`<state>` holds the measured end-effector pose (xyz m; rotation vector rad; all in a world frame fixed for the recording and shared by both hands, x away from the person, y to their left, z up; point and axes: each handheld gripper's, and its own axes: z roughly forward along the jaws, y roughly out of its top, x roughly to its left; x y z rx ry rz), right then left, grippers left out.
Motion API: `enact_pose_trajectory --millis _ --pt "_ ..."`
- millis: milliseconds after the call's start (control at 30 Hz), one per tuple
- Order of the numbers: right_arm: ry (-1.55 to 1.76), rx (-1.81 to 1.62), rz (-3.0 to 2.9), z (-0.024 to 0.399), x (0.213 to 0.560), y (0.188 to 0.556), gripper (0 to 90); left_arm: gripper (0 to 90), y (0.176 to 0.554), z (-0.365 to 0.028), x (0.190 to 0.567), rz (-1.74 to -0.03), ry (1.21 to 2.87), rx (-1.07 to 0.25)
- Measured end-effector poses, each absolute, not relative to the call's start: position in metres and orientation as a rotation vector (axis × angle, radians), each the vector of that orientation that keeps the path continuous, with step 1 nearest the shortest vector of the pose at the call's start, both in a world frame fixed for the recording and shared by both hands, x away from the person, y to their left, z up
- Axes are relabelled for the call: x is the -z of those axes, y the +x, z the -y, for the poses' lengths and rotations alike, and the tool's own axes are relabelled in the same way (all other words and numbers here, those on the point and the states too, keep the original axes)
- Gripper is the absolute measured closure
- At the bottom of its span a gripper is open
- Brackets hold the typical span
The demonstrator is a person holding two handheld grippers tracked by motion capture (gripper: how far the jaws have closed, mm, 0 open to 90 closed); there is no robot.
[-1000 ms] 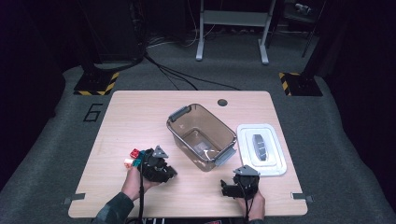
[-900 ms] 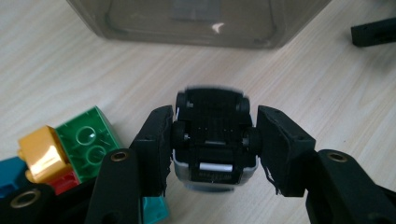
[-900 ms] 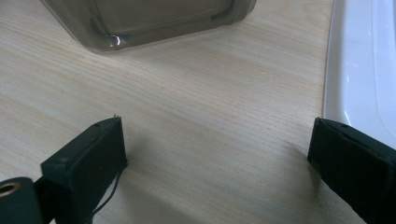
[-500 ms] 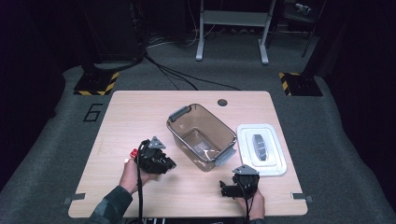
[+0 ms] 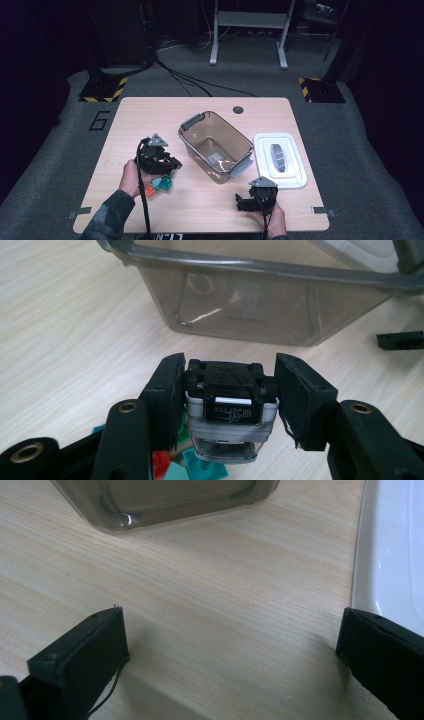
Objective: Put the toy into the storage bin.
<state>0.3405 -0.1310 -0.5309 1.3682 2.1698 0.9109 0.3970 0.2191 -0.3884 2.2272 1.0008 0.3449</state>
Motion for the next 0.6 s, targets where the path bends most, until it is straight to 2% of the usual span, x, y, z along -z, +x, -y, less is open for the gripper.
enact_pose_trajectory --millis 600 --pt "1.348 -0.926 -2.190 0.133 0.531 0.342 0.0 48.0 0.425 -0.212 0.341 -0.981 2.207 -0.437"
